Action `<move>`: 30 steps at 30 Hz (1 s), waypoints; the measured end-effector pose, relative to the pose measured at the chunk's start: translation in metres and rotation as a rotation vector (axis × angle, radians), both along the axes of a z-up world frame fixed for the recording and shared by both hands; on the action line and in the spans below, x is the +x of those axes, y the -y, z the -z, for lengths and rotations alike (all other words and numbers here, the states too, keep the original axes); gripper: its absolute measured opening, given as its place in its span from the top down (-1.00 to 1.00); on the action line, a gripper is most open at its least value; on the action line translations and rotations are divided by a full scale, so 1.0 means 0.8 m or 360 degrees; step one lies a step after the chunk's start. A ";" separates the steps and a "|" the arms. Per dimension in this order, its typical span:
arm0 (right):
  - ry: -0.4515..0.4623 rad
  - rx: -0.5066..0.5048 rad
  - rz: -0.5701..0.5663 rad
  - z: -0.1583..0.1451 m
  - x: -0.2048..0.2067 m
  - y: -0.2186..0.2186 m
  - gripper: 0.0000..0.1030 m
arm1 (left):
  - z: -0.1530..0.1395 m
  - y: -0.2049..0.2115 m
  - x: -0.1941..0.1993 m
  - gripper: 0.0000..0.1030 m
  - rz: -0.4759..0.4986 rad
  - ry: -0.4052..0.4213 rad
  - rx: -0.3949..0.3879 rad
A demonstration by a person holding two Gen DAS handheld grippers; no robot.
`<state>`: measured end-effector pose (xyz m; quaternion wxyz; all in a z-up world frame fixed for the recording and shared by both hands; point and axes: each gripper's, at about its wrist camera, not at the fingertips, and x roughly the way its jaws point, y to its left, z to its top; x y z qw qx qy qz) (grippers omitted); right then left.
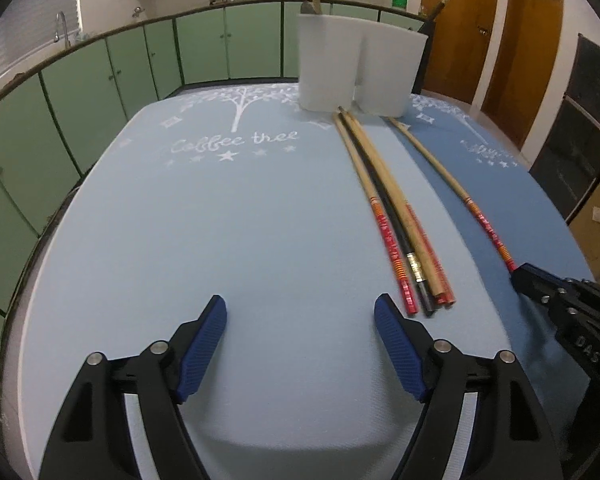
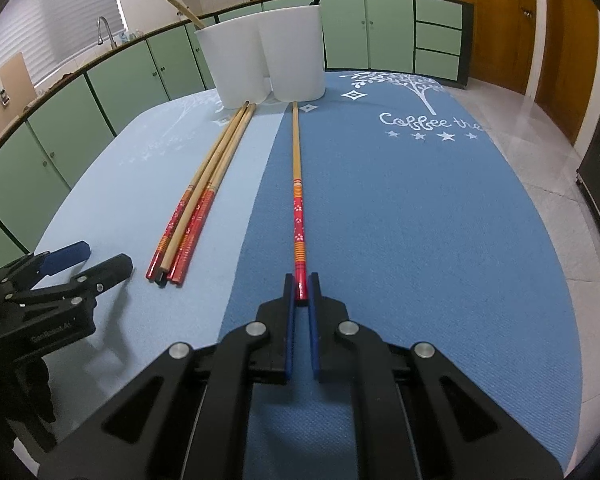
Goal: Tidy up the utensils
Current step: 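Grasp another red-patterned chopstick with the left gripper while the right gripper holds its chopstick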
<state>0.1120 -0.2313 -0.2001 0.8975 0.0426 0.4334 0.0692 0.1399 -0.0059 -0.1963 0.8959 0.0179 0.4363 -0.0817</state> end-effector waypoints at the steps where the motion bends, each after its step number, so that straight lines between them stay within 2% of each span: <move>1: 0.0000 0.0008 0.0000 0.000 0.000 0.001 0.89 | -0.002 0.002 -0.002 -0.46 0.0017 0.0007 -0.0024; 6: -0.0002 0.0010 -0.0005 0.000 0.000 0.002 0.89 | 0.003 0.024 -0.003 -0.46 0.0097 -0.0010 0.0009; 13: -0.0001 0.0005 -0.0006 0.000 0.001 0.000 0.89 | 0.007 0.030 0.003 -0.46 0.0080 -0.0002 0.0084; 19: 0.0001 0.0015 -0.0015 0.001 0.000 0.000 0.88 | 0.006 0.018 0.004 -0.48 0.0004 0.0000 0.0077; 25: 0.0005 -0.0004 -0.0027 0.001 0.002 -0.003 0.87 | 0.006 0.032 0.003 -0.46 0.0047 0.0004 0.0072; 27: 0.0003 0.0001 -0.0031 0.002 0.003 -0.002 0.87 | 0.006 0.037 0.003 -0.40 0.0063 0.0004 0.0075; 30: -0.0002 0.0022 -0.0040 0.003 0.004 0.000 0.88 | 0.005 0.044 0.000 -0.18 0.0093 0.0007 0.0061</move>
